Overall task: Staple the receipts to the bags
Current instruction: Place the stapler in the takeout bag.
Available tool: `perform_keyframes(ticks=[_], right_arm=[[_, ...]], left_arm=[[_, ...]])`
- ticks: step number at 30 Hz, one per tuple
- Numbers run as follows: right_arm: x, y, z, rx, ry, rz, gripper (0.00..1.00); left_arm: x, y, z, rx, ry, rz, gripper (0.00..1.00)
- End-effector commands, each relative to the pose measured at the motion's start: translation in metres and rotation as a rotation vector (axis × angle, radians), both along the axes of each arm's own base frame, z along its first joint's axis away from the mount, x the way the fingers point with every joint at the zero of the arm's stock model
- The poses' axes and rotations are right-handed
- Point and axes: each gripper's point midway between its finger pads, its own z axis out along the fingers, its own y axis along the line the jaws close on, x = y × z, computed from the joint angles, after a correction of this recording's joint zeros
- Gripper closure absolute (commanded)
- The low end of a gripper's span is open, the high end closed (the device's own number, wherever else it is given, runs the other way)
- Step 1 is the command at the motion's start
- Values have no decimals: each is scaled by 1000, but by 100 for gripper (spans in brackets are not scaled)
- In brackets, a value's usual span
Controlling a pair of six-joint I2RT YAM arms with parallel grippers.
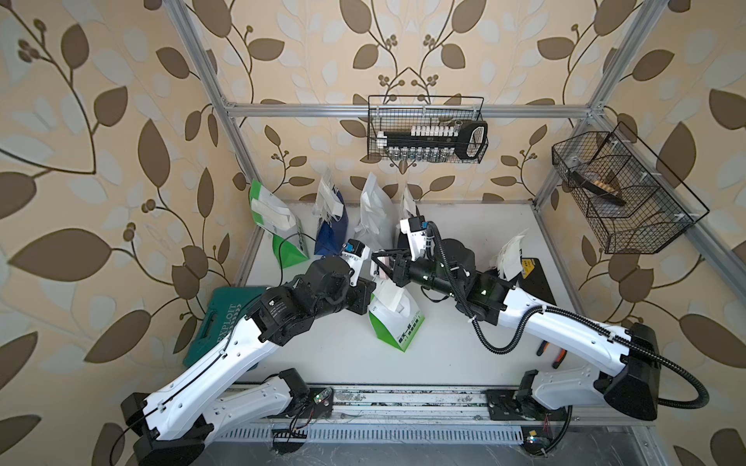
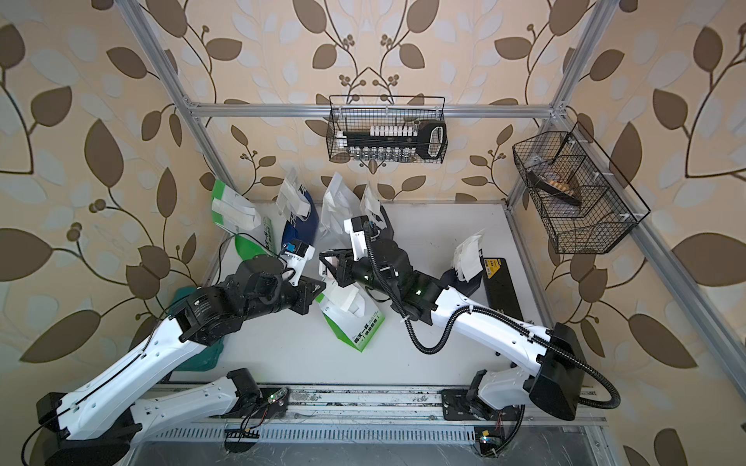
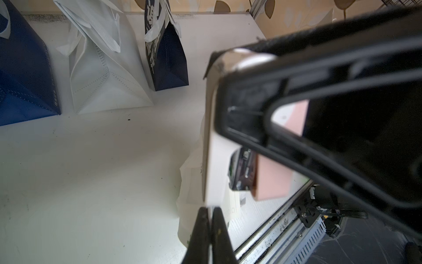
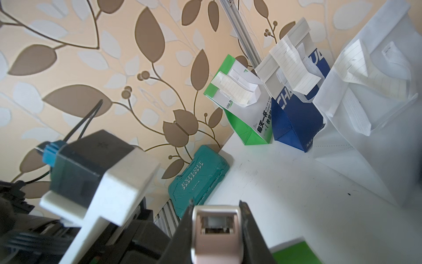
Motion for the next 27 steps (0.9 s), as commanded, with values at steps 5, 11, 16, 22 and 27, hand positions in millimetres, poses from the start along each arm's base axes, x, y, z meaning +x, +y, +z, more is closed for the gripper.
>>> perform_keyframes(ticks=[5, 11, 16, 22, 27], right_arm=[[-4, 9, 11, -41, -44, 14, 100], [-8, 9, 3, -74, -35, 20, 100], [-9, 5, -4, -110, -36, 7, 100], [-11, -3, -9, -181, -53, -10, 100], [-16, -6, -13, -234, -75, -14, 100]], left_arm=[[6, 5, 25, -38, -69, 29, 100], [9, 11, 28, -27, -87, 58, 100], [10, 17, 34, -16, -113, 72, 100], [10, 18, 38, 9, -149, 53, 100], [8, 11, 45, 14, -199, -14, 100]])
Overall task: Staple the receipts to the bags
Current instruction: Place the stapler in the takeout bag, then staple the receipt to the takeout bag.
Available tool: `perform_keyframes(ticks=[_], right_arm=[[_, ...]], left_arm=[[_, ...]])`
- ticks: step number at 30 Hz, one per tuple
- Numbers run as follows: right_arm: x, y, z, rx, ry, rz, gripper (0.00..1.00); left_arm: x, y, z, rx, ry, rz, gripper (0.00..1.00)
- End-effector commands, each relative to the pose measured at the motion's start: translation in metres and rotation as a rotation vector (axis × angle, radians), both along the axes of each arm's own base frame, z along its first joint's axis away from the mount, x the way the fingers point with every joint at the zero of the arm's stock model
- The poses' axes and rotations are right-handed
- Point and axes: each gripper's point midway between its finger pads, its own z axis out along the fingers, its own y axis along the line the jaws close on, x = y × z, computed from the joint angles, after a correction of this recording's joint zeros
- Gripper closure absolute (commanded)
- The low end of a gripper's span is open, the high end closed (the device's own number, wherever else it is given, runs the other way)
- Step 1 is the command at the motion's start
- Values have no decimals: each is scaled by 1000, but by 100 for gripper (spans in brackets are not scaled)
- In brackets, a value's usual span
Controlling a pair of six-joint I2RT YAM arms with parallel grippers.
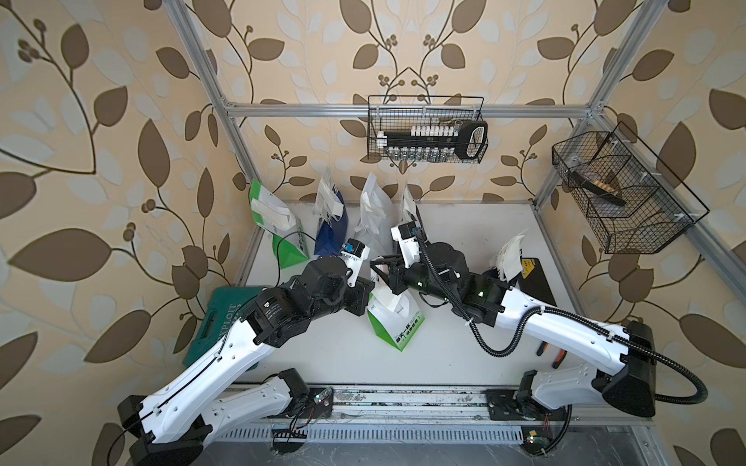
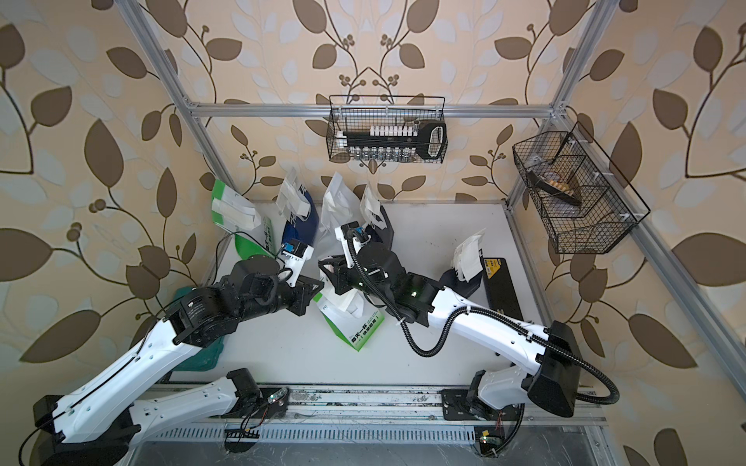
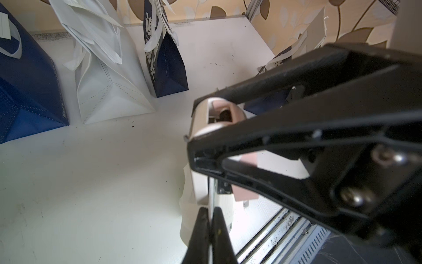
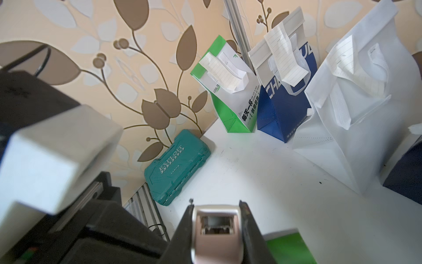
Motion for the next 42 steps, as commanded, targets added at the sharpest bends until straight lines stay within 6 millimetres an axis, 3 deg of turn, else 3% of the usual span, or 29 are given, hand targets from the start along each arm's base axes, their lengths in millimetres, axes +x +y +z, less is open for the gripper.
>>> perform_keyframes(ticks=[1, 3, 6, 9, 16, 19, 23, 29, 36, 42], right_arm=[[-9, -8, 5, -73, -31, -4, 100], [-13, -7, 3, -102, -38, 2, 95], [-21, -6, 1, -126, -41, 25, 71], [-27, -11, 2, -125, -48, 35, 58], [-47, -39, 37, -70, -112, 56, 43], [-59, -57, 52, -62, -146, 77, 24], [-71, -74, 59, -83, -157, 198, 17], [-74, -86, 40, -73, -67, 430, 14], [-103, -77, 35, -53, -128, 679, 9], [-103, -71, 26, -97, -148, 742, 5]], left_arm=[[8, 3, 36, -23, -145, -10, 100], [7, -1, 35, -7, -161, -50, 100], [4, -6, 34, 17, -189, -112, 100], [-1, -8, 35, 24, -223, -161, 100], [-8, -13, 37, 33, -260, -235, 100], [-12, -16, 36, 51, -267, -284, 100], [-26, -28, 28, 77, -225, -429, 100], [-62, -42, 37, -1, -234, -646, 100], [-72, -44, 37, -22, -214, -700, 100], [-80, -45, 43, -52, -208, -731, 100]])
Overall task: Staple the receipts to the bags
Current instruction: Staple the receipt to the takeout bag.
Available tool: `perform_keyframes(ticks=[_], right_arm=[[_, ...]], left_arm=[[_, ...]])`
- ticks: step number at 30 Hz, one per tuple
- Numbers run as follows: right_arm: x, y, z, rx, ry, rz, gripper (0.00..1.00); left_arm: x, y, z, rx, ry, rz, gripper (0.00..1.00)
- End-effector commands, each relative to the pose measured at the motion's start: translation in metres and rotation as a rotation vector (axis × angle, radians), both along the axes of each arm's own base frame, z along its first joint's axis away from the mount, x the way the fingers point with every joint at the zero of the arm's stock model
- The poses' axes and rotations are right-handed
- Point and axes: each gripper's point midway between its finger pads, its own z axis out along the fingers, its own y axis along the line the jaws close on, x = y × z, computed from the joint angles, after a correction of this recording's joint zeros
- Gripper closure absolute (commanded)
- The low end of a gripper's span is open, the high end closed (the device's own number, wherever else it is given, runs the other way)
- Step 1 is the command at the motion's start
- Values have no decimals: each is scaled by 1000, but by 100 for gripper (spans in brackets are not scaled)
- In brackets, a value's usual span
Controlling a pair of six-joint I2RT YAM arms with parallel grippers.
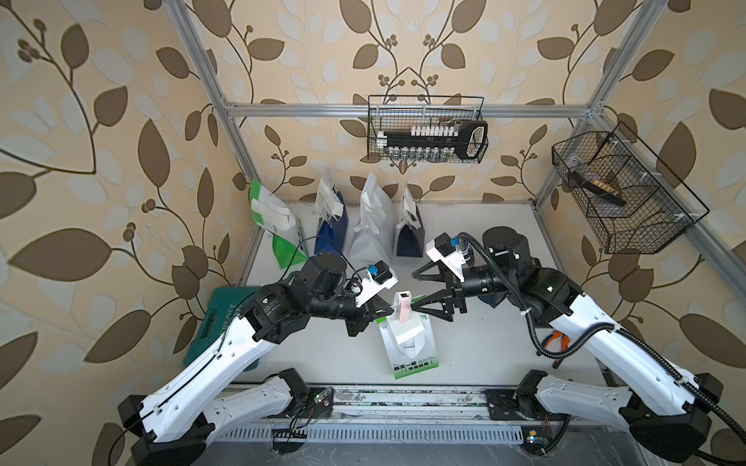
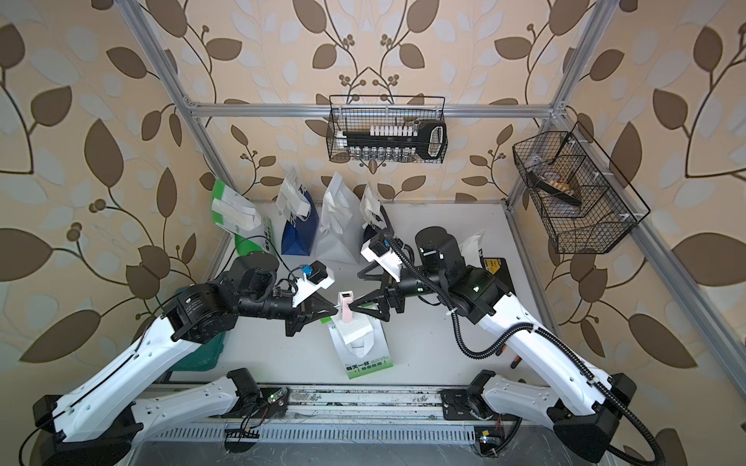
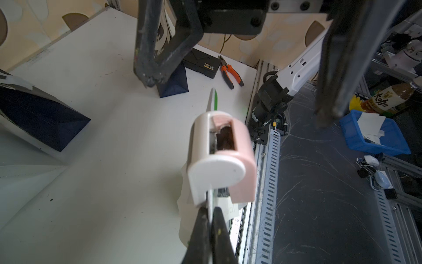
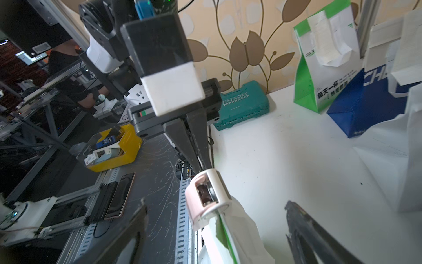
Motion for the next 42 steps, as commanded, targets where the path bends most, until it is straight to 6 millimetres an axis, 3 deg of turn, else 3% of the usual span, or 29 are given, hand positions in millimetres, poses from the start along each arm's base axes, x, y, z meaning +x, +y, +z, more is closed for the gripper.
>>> perform_keyframes(ticks=[1, 14, 24, 27, 28, 31, 38, 39, 40, 41, 42], right_arm=[[-9, 3, 0, -12, -35, 97, 5], [-16, 18, -14, -43, -32, 214, 5], [-11, 28, -18, -53, -30, 209, 17], [-12, 30, -19, -51, -25, 219, 33], [-12, 30, -20, -49, -22, 226, 47], [-10, 32, -21, -42, -28, 223, 100], [4, 31, -12, 10, -35, 169, 100], [10, 30, -10, 16, -31, 139, 94], [14, 30, -8, 27, -25, 124, 54], [19, 29, -6, 19, -31, 91, 35], [20, 28, -2, 24, -39, 79, 28]], left_arm=[[-10, -1, 29, -78, -45, -56, 100], [5, -3, 35, -71, -66, 6, 100], [7, -8, 42, -97, -62, 0, 100], [6, -9, 45, -112, -61, -4, 100], [5, -9, 47, -119, -64, -5, 100], [3, -8, 52, -136, -70, -14, 100], [-2, -7, 59, -157, -74, -27, 100], [-2, -7, 58, -154, -75, -23, 100], [-1, -7, 57, -150, -74, -19, 100], [2, -6, 55, -142, -75, -4, 100], [3, -6, 53, -139, -74, 5, 100]])
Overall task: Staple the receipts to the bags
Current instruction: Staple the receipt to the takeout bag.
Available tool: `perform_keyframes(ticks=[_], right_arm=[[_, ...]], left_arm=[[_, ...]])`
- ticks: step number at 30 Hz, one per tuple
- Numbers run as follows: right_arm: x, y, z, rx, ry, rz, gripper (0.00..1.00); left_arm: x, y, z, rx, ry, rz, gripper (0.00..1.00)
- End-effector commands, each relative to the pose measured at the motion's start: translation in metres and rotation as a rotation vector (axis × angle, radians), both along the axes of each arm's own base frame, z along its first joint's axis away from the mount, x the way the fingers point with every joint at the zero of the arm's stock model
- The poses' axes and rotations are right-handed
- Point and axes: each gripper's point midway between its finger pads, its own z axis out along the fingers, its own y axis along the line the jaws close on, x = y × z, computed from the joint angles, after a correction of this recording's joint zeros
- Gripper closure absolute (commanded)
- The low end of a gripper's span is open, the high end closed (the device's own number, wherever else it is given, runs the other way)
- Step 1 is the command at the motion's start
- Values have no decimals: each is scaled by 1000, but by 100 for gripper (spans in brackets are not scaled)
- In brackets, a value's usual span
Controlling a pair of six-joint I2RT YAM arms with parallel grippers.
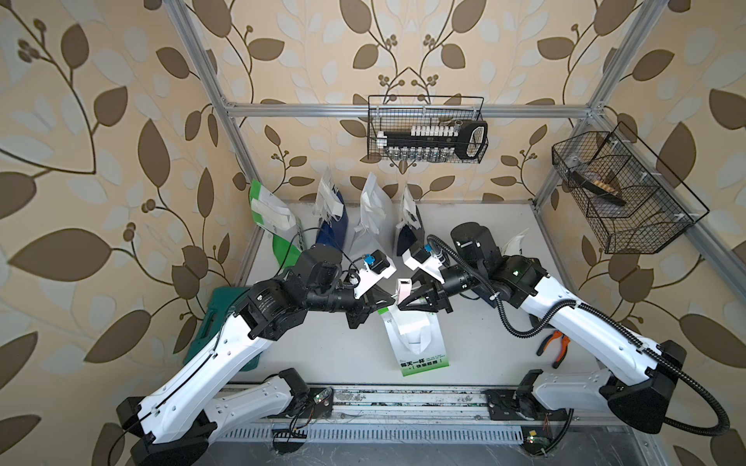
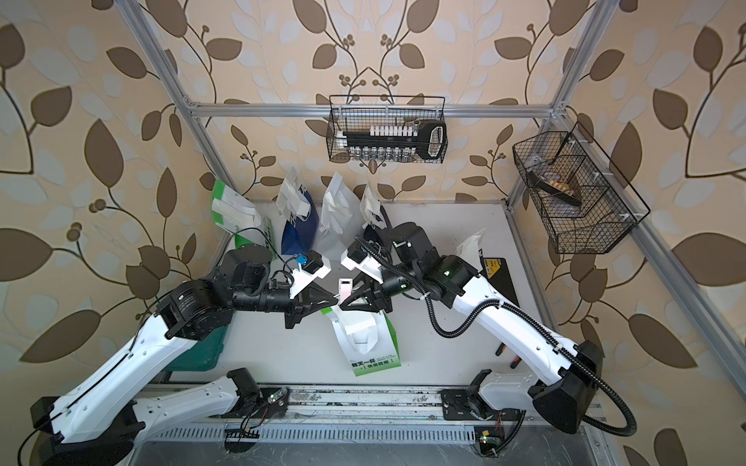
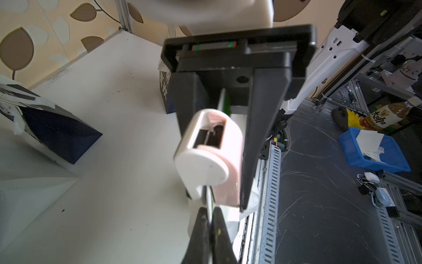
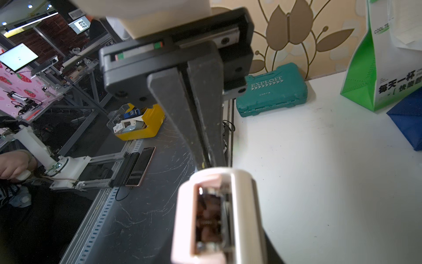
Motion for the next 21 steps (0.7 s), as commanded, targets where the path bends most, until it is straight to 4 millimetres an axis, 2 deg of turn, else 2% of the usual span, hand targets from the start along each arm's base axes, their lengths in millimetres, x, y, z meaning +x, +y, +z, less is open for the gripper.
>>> perform_keyframes(ticks=[1, 4, 10, 13, 16, 21], right_arm=[[22, -2, 20, 53, -69, -107, 18], [32, -8, 34, 76, -120, -192, 13], [59, -31, 72, 169, -201, -460, 12], [70, -46, 86, 204, -186, -600, 14], [70, -48, 82, 182, -175, -709, 20], [63, -37, 59, 97, -197, -805, 23]], left_arm=[[-6, -3, 25, -79, -44, -30, 100], [-1, -1, 19, -63, -41, 2, 100], [12, 4, 12, -46, -34, 92, 100], [31, 11, 14, -52, -31, 229, 100], [45, 15, 13, -61, -6, 326, 100], [62, 23, 11, -51, 27, 457, 100]])
